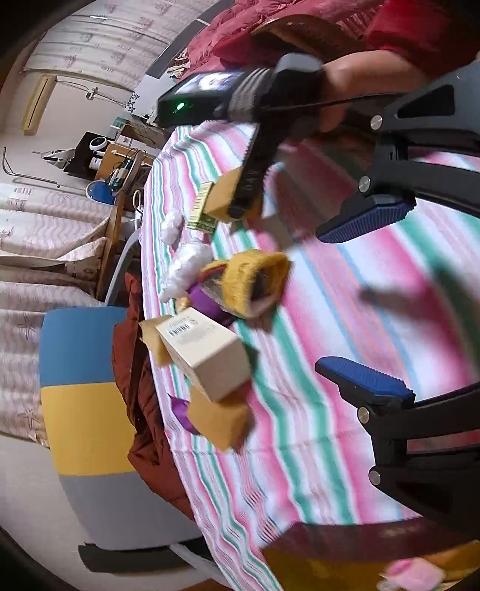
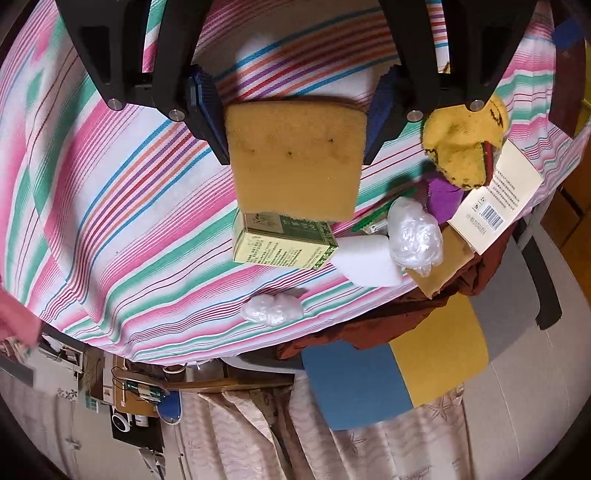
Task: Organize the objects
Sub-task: 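Grasp the knitted yellow sock item with the left tool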
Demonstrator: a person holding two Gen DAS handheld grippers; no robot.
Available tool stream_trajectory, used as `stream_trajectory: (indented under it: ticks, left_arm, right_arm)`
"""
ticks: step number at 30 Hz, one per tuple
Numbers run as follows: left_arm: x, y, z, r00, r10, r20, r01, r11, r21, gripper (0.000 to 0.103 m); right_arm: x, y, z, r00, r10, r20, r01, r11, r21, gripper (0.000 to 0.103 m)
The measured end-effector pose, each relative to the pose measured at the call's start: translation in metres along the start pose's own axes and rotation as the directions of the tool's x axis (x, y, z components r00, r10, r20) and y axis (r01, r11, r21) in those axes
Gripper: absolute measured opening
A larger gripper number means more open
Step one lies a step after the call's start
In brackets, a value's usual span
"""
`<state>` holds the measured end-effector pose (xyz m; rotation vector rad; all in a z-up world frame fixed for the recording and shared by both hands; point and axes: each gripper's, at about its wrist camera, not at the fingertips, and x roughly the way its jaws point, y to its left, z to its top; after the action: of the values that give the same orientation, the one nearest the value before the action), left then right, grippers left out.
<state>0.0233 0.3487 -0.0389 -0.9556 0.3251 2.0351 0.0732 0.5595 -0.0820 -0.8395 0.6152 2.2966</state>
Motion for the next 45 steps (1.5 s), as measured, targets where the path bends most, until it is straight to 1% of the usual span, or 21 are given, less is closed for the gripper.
stream_trajectory:
  ticks: [4, 6, 7, 10, 12, 15, 19, 21, 22, 23, 25, 27, 32, 36, 41, 45]
  left_arm:
    - [0.023, -0.002, 0.021, 0.999, -0.028, 0.019, 0.028, 1.0, -0.01, 0.065]
    - [0.032, 0.0, 0.029, 0.998, -0.053, 0.037, 0.055, 0.997, -0.046, 0.067]
    - [0.035, 0.001, 0.032, 0.997, -0.063, 0.04, 0.066, 0.996, -0.06, 0.07]
    - [0.049, 0.001, 0.042, 0.996, -0.083, 0.037, 0.086, 0.992, -0.091, 0.07]
    - [0.057, -0.001, 0.045, 0.996, -0.079, 0.032, 0.082, 0.993, -0.085, 0.07]
    - [0.073, -0.003, 0.046, 0.998, -0.062, 0.007, 0.063, 0.997, -0.044, 0.07]
    - [0.083, -0.002, 0.043, 0.997, -0.071, 0.006, 0.071, 0.997, -0.009, 0.07]
    - [0.086, 0.003, 0.041, 0.995, -0.096, -0.002, 0.096, 0.995, -0.023, 0.065]
    - [0.088, 0.007, 0.04, 0.993, -0.12, -0.005, 0.12, 0.992, -0.044, 0.059]
    - [0.088, 0.011, 0.039, 0.992, -0.129, 0.0, 0.129, 0.99, -0.061, 0.054]
    - [0.086, 0.018, 0.036, 0.99, -0.14, 0.014, 0.141, 0.987, -0.081, 0.048]
    - [0.084, 0.019, 0.033, 0.989, -0.147, 0.02, 0.149, 0.986, -0.079, 0.047]
    - [0.078, 0.018, 0.027, 0.991, -0.126, 0.032, 0.128, 0.989, -0.068, 0.042]
    - [0.068, 0.019, 0.019, 0.993, -0.104, 0.047, 0.107, 0.992, -0.071, 0.042]
    - [0.054, 0.019, 0.008, 0.994, -0.075, 0.076, 0.08, 0.995, -0.067, 0.04]
    - [0.041, 0.022, -0.001, 0.993, -0.05, 0.105, 0.058, 0.995, -0.078, 0.04]
  right_arm:
    - [0.002, 0.0, 0.0, 1.0, -0.003, 0.005, 0.003, 1.0, -0.001, 0.068]
    - [0.002, 0.0, 0.0, 1.0, -0.003, 0.009, 0.003, 1.0, 0.0, 0.068]
    - [0.002, 0.001, -0.001, 1.0, -0.004, 0.011, 0.004, 1.0, 0.0, 0.068]
    - [0.002, 0.0, -0.002, 1.0, -0.008, 0.016, 0.008, 1.0, -0.002, 0.068]
    - [0.002, 0.001, -0.002, 1.0, -0.011, 0.019, 0.011, 1.0, -0.006, 0.068]
    - [0.002, 0.001, -0.002, 1.0, -0.013, 0.021, 0.013, 1.0, -0.007, 0.068]
    - [0.003, 0.001, -0.002, 1.0, -0.013, 0.022, 0.013, 1.0, -0.007, 0.068]
    - [0.003, 0.001, -0.002, 1.0, -0.012, 0.024, 0.012, 1.0, -0.006, 0.068]
    - [0.003, 0.001, -0.002, 1.0, -0.012, 0.024, 0.012, 1.0, -0.006, 0.068]
    - [0.003, 0.001, -0.002, 1.0, -0.012, 0.024, 0.012, 1.0, -0.006, 0.068]
    - [0.003, 0.001, -0.002, 1.0, -0.013, 0.024, 0.013, 1.0, -0.007, 0.068]
    - [0.003, 0.001, -0.002, 1.0, -0.015, 0.024, 0.015, 1.0, -0.009, 0.068]
    - [0.004, 0.001, -0.002, 1.0, -0.02, 0.022, 0.02, 1.0, -0.015, 0.069]
    - [0.003, 0.002, -0.002, 0.999, -0.025, 0.023, 0.025, 1.0, -0.019, 0.069]
    - [0.0, 0.015, -0.004, 0.995, -0.09, 0.042, 0.093, 0.993, -0.078, 0.069]
    - [-0.006, 0.021, -0.006, 0.993, -0.097, 0.072, 0.105, 0.988, -0.112, 0.069]
